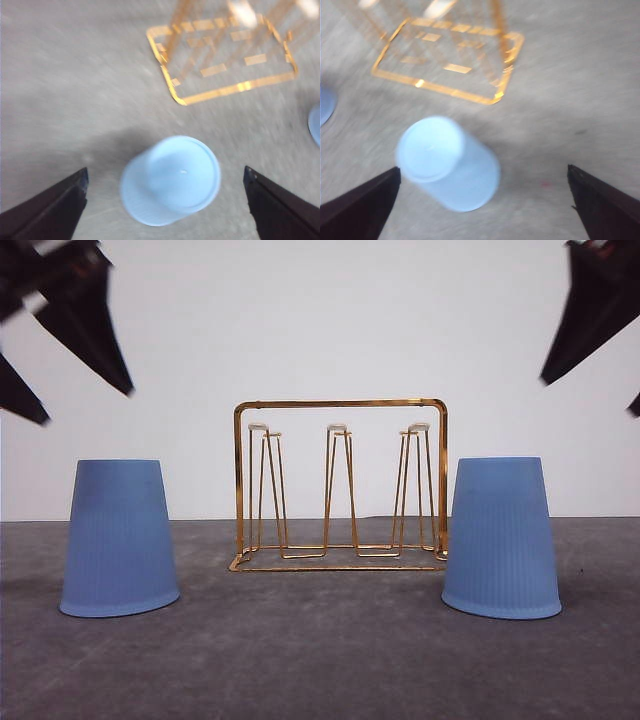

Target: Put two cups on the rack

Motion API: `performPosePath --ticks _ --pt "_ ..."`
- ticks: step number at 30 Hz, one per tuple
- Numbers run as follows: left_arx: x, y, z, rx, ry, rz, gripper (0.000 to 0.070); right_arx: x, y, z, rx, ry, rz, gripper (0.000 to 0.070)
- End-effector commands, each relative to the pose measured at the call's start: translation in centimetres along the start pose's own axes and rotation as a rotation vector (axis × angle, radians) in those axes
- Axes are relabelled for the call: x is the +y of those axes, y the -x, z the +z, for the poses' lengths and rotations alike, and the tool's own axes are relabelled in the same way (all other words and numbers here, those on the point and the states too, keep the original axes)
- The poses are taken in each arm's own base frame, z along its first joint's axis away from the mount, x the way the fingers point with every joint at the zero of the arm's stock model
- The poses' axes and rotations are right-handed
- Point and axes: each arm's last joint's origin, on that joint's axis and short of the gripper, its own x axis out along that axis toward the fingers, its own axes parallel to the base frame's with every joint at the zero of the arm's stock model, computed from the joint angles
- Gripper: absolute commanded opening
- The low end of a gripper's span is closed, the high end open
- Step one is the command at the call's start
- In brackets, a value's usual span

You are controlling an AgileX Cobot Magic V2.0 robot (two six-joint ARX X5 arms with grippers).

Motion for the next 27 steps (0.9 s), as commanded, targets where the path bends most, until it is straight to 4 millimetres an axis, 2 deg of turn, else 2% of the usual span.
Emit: performPosePath --ticks 1,9,17,19,21,23,27 --pt "-0.3 -0.8 0.5 -0.003 -0.011 -0.015 0.0653 0.3 -0.5 0.5 0.001 -0.002 0.012 0.0681" --pt "-1.0 -4.3 0.2 0.066 -0.041 -0.004 0.0653 1.1 -2.5 0.4 0.051 0.028 0.007 0.0681" --pt "-0.8 -6.6 -0.5 0.141 -0.045 0.058 0.0630 1.2 -2.6 0.4 0.048 0.033 0.011 0.0680" --pt "-0.8 -6.9 -0.6 0.151 -0.044 0.059 0.0564 1.2 -2.6 0.5 0.044 0.034 0.011 0.0680" --pt "-0.8 -7.0 -0.7 0.157 -0.044 0.059 0.0427 1.2 -2.6 0.5 0.040 0.035 0.012 0.0680" --pt "-0.8 -7.1 -0.7 0.159 -0.045 0.058 0.0352 1.2 -2.6 0.5 0.038 0.036 0.013 0.0680" --pt "-1.0 -6.9 -0.3 0.150 -0.045 0.027 0.0348 1.2 -2.6 0.5 0.035 0.037 0.012 0.0680"
